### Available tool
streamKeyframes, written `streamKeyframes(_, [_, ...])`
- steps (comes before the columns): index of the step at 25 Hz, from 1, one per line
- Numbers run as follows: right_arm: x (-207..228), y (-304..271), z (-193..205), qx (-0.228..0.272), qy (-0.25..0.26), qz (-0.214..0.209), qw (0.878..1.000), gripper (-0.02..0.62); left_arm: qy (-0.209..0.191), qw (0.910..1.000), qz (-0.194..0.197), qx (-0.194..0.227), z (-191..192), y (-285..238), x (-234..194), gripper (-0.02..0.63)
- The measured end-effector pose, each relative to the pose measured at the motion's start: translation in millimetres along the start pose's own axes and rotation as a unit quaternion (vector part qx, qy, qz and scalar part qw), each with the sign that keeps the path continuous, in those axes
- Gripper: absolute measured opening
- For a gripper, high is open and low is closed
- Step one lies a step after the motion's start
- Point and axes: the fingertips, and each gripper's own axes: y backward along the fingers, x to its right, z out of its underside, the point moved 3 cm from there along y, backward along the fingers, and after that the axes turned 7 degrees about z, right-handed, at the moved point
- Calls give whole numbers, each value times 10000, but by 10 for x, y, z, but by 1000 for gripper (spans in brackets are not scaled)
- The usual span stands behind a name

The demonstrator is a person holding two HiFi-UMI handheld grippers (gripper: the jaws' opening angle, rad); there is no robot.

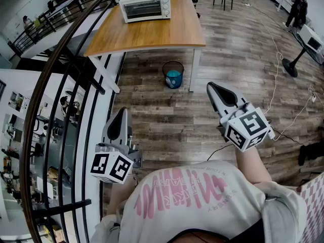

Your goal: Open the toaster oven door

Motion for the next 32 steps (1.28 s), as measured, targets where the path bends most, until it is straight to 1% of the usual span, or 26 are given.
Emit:
streamKeyframes(3, [-27, -62, 14, -4, 65, -19, 10000, 5, 61, 10000, 62, 35, -21, -9, -51, 25])
streamKeyframes(9, [-103, -234, -14, 123, 19, 74, 9999, 5, 1, 9999, 151, 22, -73, -14, -236, 26])
streamKeyframes(12, [-172, -297, 19, 77, 11, 102, 9999, 5, -1, 9999, 157, 30, -81, -2, -330, 25])
streamKeyframes(17, [-143, -323, 143, -17, -352, 41, 9994, 6, 255, 9996, 74, -89, 92, 26, -411, 25])
streamKeyframes(20, [-85, -377, 175, -126, -428, 40, 9990, 6, 408, 9990, -7, -198, 154, 19, -466, 25])
streamKeyframes(22, [-29, -462, 190, -194, -369, 47, 9991, 6, 408, 9989, -87, -191, 135, -16, -518, 25])
streamKeyframes(26, [99, -723, 176, -173, -188, -33, 9997, 6, 330, 9989, -320, -72, 67, -135, -634, 25])
streamKeyframes(30, [288, -1033, 204, -181, 99, -65, 9998, 6, 329, 9987, -395, -69, 77, -410, -733, 25])
streamKeyframes(32, [396, -1241, 168, -138, 155, -136, 9997, 6, 283, 9986, -442, -48, 38, -575, -785, 25])
